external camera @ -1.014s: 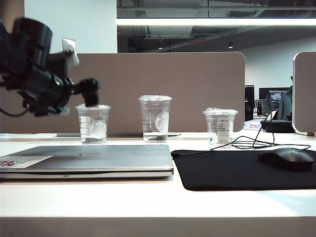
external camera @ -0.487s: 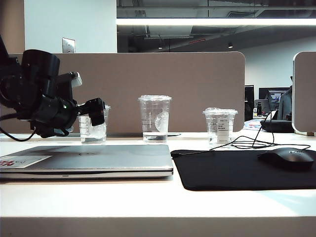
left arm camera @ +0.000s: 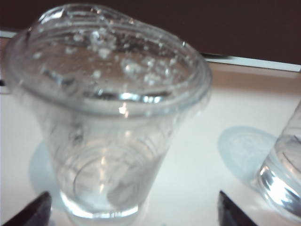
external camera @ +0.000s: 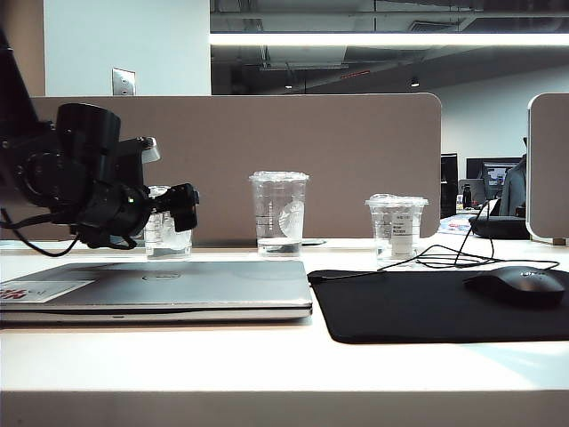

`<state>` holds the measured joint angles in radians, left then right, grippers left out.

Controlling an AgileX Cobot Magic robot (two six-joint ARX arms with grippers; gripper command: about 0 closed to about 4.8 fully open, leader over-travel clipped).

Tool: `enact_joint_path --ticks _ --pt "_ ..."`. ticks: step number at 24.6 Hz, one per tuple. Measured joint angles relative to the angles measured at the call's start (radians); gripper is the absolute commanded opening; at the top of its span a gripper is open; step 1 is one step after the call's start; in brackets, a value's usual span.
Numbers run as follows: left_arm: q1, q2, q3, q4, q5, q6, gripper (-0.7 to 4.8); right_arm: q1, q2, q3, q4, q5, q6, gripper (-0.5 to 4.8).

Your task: Pick up the coffee cup on the left and place it on the left side of the laptop.

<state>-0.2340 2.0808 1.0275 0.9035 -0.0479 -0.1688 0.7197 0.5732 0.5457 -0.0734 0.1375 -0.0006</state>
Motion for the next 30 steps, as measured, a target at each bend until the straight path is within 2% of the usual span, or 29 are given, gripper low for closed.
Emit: enact_joint_path --ticks 6,15,30 --pt "0.0 0.049 0.079 -0.039 -0.002 0.03 4.79 0.0 0.0 0.0 0.0 0.0 0.0 -0.04" --pt "0.0 0.13 0.172 -0.065 -0.055 0.06 4.79 0.0 0.0 0.0 0.004 -0.004 0.0 -0.04" --pt "0.0 0.211 0.298 -0.092 -0.068 0.063 4.79 0.0 0.0 0.0 0.004 -0.007 0.0 -0.04"
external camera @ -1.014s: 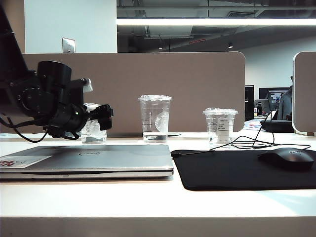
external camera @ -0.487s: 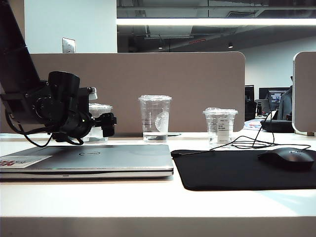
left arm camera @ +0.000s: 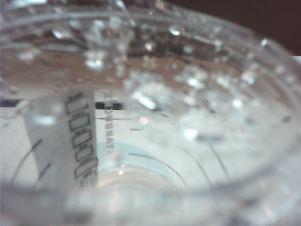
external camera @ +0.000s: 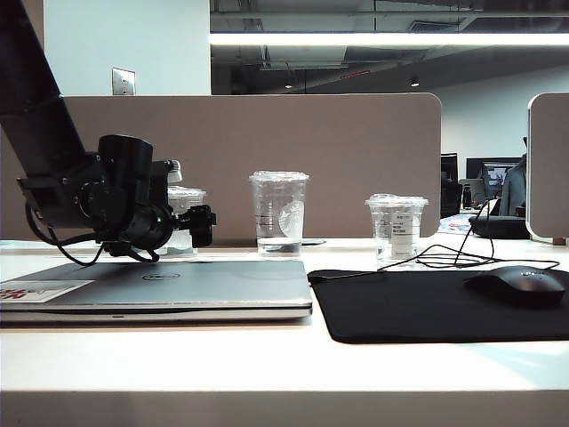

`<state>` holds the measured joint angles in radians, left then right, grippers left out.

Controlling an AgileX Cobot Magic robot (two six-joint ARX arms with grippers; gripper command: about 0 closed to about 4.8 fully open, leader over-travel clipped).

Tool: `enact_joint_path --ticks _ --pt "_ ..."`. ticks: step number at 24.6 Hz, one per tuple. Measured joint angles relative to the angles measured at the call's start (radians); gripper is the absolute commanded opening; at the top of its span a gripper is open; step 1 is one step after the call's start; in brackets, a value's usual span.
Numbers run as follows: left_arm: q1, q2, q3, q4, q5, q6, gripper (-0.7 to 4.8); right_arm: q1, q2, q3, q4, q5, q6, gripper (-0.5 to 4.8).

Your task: Pick up the coffee cup on the left and place it on the left side of the laptop.

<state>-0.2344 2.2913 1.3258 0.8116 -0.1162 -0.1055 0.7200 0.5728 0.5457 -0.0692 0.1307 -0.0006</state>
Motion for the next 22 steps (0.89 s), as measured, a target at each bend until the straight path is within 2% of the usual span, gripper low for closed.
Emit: enact_joint_path --ticks 8,22 --pt "0.001 0.035 0.048 0.001 0.0 0.0 4.79 0.0 0.0 0.0 0.0 0.0 0.0 -0.04" --pt "0.002 0.043 0.048 0.028 0.003 0.0 4.79 0.0 0.0 0.0 -0.002 -0.018 0.0 -0.04"
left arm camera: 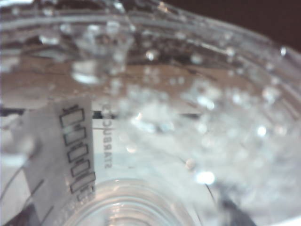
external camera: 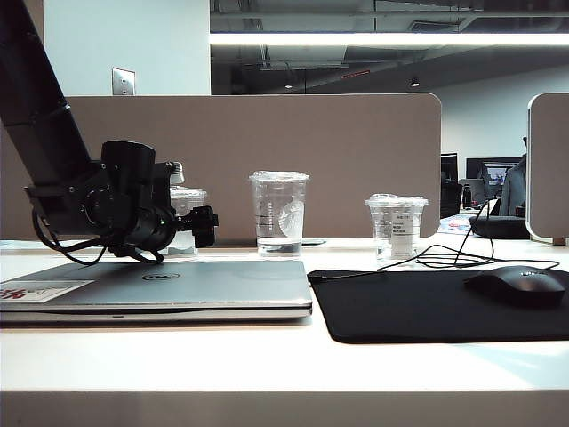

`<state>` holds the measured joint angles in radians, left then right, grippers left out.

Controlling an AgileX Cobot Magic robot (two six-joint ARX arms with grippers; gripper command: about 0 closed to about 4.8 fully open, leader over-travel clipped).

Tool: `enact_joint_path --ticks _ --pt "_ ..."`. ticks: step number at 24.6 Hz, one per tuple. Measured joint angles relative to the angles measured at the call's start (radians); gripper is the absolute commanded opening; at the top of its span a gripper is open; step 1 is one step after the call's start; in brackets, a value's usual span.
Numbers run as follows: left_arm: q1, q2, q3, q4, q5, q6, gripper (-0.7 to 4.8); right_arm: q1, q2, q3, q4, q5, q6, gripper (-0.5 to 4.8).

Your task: Pick up the coffee cup on the left and place it on the left side of the laptop.

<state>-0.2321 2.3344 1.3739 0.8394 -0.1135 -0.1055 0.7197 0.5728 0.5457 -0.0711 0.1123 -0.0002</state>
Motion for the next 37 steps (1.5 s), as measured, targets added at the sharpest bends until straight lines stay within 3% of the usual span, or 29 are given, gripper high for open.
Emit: enact_joint_path --ticks 5,10,18,24,26,37 --pt "0.001 0.006 0.028 0.01 0.0 0.0 4.79 0.0 0.0 0.0 -0.01 -0.006 0.0 -0.04" --pt "0.0 0.013 0.043 -0.014 0.0 0.0 4.79 0.001 0.0 0.0 -0.024 -0.11 0.0 -0.04" --pt "0.0 0.013 0.043 -0.014 0.0 0.0 4.79 0.0 0.0 0.0 -0.026 -0.116 0.0 -0.04" --pt "0.0 0.013 0.043 -0.014 0.023 0.0 2.85 0.0 0.0 0.0 -0.026 -0.116 0.0 -0.04" --pt "0.0 0.013 0.043 -0.014 0.025 0.0 2.5 0.0 0.0 0.0 -0.026 -0.116 0.0 -0.04" --pt "0.0 0.013 0.043 -0.015 0.051 0.0 2.37 0.0 0.0 0.0 -0.026 -0.116 0.0 -0.04"
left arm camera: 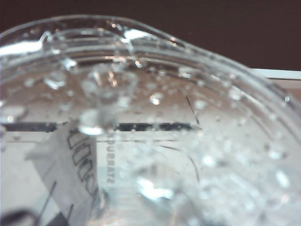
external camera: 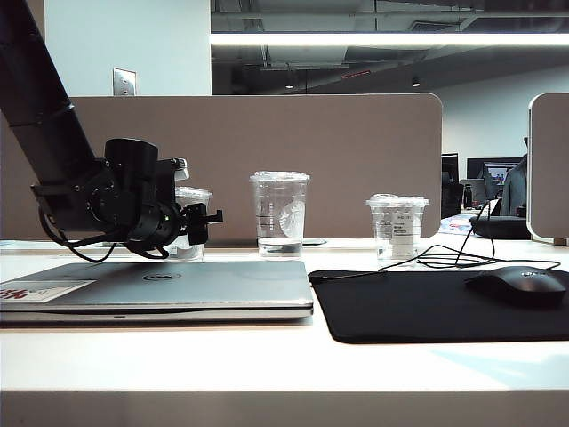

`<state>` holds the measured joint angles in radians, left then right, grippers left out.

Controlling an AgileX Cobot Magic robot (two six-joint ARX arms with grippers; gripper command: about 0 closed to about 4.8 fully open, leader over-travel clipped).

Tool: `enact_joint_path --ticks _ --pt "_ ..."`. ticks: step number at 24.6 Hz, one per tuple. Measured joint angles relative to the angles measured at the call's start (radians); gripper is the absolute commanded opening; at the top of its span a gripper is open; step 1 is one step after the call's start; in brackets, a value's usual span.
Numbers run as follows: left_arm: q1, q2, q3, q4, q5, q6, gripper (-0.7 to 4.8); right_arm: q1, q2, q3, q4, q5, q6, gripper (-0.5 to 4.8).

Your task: Pick up the coffee cup on the left and place it on the left side of the laptop.

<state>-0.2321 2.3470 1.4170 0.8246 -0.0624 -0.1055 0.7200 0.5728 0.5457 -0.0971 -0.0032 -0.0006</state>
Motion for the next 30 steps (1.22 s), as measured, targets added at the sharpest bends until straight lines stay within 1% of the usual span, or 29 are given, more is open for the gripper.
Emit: enact_joint_path --ticks 7,11,15,18,19,22,27,30 --pt "0.0 -0.027 -0.001 -0.031 0.018 0.003 2.37 0.0 0.0 0.0 -0.018 0.0 0.0 -0.04" --pt "0.0 -0.08 -0.002 -0.061 0.018 0.032 2.37 0.0 0.0 0.0 -0.026 0.0 0.0 -0.04" --pt "0.0 -0.15 -0.002 -0.117 0.02 0.07 2.37 0.0 0.0 0.0 -0.027 -0.001 0.0 -0.04" --pt "0.0 -0.197 -0.002 -0.174 0.021 0.074 2.37 0.0 0.0 0.0 -0.027 -0.005 0.0 -0.04" --pt "0.0 -0.222 -0.002 -0.206 0.027 0.075 2.37 -0.001 0.0 0.0 -0.029 -0.014 0.0 -0.04" --pt "0.0 -0.272 -0.007 -0.238 0.062 0.071 2.37 -0.001 0.0 0.0 -0.029 -0.024 0.0 -0.04" --pt "0.0 -0.314 -0.022 -0.238 0.08 0.068 2.37 -0.001 0.0 0.0 -0.029 -0.024 0.0 -0.04" --pt "0.0 -0.364 -0.081 -0.242 0.081 0.068 2.37 -0.001 0.0 0.0 -0.029 -0.024 -0.008 -0.04"
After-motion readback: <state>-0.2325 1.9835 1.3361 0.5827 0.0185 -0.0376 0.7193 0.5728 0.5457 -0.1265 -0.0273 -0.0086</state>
